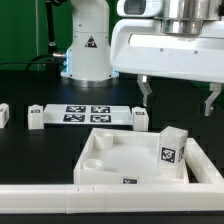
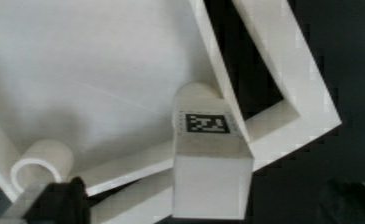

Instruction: Assemble square table

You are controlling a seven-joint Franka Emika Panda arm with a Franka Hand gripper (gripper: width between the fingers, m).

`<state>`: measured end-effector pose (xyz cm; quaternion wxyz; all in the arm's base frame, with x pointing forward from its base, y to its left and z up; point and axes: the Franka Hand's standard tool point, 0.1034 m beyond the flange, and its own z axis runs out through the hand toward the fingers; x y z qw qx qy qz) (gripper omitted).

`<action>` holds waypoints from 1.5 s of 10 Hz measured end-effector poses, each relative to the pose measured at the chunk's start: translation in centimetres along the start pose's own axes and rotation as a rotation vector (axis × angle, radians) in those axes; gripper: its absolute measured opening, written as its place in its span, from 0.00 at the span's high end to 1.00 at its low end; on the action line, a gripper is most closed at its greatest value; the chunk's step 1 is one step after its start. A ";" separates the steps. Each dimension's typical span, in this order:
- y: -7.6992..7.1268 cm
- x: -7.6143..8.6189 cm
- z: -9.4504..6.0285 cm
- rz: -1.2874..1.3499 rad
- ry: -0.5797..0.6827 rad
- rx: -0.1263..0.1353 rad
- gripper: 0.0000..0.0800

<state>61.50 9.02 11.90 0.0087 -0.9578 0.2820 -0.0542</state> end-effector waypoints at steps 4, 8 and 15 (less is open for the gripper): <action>0.6 -5.3 2.5 -0.079 0.048 0.035 0.19; 0.8 -5.9 2.7 -0.100 0.049 0.034 0.19; 5.4 -11.1 2.8 -0.275 0.051 0.042 0.19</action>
Offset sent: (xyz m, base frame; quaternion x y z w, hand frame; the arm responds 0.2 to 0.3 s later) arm -0.0761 0.0236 -0.0293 -0.0033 0.0119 -0.1062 0.9943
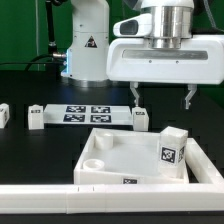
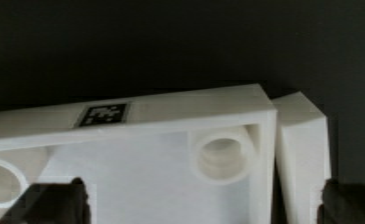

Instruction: Assemble square table

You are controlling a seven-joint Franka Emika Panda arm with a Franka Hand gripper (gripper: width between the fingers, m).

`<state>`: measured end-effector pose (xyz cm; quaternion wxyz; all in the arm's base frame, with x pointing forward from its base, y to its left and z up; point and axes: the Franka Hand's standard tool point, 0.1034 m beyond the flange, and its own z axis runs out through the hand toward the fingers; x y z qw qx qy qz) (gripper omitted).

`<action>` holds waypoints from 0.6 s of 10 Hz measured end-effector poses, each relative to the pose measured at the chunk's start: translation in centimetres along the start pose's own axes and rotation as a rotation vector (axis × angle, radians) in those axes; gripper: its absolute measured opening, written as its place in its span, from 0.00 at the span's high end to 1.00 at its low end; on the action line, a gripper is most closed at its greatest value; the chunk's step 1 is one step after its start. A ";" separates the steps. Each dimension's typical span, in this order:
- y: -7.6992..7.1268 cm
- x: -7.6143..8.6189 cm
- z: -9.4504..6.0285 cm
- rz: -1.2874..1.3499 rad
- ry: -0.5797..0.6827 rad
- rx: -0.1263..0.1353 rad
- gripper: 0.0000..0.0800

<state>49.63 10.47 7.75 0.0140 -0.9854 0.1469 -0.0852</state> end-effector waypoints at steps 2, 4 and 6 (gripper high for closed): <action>0.0 0.0 0.0 0.000 -0.001 -0.001 0.19; 0.2 -2.1 0.8 -0.011 -0.002 -0.002 0.19; 1.3 -4.5 1.6 -0.049 -0.023 -0.015 0.19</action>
Offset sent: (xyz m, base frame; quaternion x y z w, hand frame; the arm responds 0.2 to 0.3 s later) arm -0.0650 0.0086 -0.0316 -0.0134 -0.0034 0.0138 0.9998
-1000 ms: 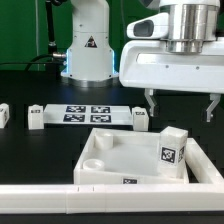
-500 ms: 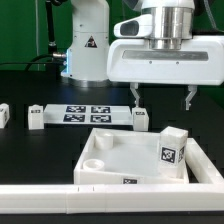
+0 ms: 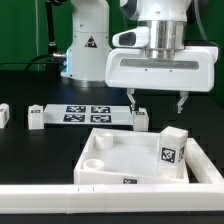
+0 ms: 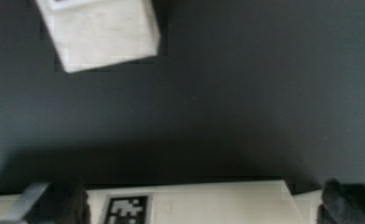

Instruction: Assemble square table

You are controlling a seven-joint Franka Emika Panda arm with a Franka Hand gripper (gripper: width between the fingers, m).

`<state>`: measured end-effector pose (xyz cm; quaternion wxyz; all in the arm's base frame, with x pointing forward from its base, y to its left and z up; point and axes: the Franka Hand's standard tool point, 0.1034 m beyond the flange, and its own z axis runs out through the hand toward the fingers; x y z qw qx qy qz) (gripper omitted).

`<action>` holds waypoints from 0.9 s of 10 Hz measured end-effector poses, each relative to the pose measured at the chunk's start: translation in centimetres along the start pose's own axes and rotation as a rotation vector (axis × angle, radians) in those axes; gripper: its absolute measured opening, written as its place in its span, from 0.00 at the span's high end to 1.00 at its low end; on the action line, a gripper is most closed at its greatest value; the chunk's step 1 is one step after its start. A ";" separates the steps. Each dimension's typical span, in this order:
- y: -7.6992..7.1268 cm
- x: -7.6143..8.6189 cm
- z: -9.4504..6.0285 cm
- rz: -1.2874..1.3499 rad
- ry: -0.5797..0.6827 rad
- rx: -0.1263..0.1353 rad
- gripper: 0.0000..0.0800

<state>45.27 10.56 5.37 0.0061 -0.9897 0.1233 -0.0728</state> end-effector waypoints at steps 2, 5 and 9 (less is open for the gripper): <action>1.1 0.4 -0.1 -0.048 -0.011 -0.006 0.19; 3.0 0.4 0.1 -0.171 -0.176 -0.034 0.19; 4.7 0.1 -0.4 -0.175 -0.457 -0.062 0.19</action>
Offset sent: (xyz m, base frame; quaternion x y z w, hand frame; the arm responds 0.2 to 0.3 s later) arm 0.0000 0.0000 0.0000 0.0000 -0.2571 0.0000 0.9664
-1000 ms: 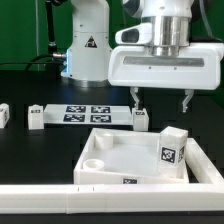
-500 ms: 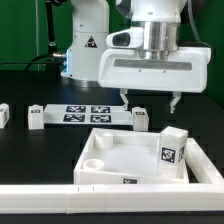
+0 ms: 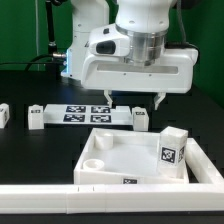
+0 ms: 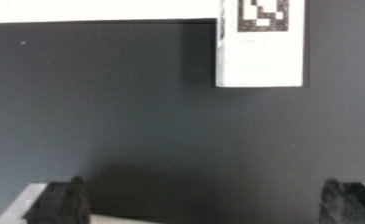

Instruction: Assemble square table

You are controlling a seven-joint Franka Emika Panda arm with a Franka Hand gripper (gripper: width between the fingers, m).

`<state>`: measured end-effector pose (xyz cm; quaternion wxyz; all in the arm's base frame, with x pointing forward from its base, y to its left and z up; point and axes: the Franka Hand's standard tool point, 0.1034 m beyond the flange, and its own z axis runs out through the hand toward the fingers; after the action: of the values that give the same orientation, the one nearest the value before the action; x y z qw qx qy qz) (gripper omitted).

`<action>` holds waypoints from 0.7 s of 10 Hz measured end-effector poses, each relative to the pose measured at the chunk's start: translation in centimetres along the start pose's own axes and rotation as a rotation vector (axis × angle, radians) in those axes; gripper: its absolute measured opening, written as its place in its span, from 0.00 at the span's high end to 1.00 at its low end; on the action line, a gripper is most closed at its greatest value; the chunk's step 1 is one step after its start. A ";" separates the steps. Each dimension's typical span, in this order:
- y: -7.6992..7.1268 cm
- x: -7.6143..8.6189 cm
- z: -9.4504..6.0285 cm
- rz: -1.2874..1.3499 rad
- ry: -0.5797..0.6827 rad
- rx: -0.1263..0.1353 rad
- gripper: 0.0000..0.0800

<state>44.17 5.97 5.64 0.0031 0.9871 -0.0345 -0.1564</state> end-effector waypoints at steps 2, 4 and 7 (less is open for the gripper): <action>0.1 -0.1 0.0 -0.013 -0.129 -0.007 0.19; -0.5 1.5 -0.4 -0.084 -0.216 -0.004 0.19; -0.1 0.9 0.0 -0.075 -0.385 -0.015 0.19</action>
Offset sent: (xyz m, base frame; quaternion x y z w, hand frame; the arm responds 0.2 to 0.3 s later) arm 0.0146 0.0219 0.0011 0.0457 -0.1510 -0.0711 0.9849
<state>45.06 6.03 5.35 -0.0020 0.9395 0.0034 -0.3425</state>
